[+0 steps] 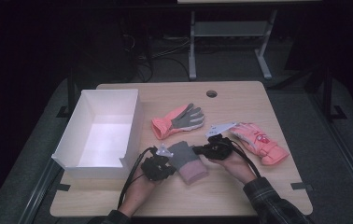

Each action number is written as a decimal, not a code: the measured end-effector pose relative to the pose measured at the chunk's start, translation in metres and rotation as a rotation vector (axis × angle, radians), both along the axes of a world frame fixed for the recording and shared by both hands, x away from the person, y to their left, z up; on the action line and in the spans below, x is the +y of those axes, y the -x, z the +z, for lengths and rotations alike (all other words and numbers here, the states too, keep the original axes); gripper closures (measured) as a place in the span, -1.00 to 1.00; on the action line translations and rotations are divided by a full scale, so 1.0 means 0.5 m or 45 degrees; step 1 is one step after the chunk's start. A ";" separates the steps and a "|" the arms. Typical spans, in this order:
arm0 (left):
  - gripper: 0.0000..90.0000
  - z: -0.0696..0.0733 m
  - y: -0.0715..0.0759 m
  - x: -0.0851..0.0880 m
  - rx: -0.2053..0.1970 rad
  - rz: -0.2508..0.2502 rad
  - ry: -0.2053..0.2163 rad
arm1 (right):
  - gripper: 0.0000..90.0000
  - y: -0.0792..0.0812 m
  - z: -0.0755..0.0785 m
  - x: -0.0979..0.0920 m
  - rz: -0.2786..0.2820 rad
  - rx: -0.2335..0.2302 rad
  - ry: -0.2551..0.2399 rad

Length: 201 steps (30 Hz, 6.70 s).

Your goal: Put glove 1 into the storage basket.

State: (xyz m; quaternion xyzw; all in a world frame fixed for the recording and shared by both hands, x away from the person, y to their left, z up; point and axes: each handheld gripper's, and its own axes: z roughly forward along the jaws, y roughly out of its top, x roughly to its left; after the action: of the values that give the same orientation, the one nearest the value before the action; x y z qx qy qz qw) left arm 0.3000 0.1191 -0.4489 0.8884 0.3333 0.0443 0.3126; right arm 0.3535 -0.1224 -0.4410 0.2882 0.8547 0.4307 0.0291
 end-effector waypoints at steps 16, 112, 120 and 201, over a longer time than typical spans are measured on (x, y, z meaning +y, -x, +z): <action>0.99 -0.002 -0.041 -0.005 0.014 0.005 -0.002 | 1.00 0.027 -0.030 -0.005 0.051 0.091 0.143; 0.44 0.056 -0.050 -0.091 0.173 -0.242 0.101 | -0.76 0.158 -0.031 -0.208 -0.443 -0.102 0.068; 0.44 0.117 -0.056 -0.063 0.139 -0.212 0.138 | -0.76 0.158 -0.033 -0.206 -0.469 -0.125 0.054; 0.42 0.184 -0.165 0.408 -0.135 0.551 0.137 | -0.69 0.149 -0.043 -0.205 -0.458 -0.073 0.091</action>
State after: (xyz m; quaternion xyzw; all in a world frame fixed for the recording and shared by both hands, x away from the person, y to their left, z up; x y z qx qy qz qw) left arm 0.3823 0.3230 -0.3568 0.7747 0.5009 0.1392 0.3598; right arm 0.2787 -0.2250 -0.4624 0.4228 0.8029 0.3960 0.1403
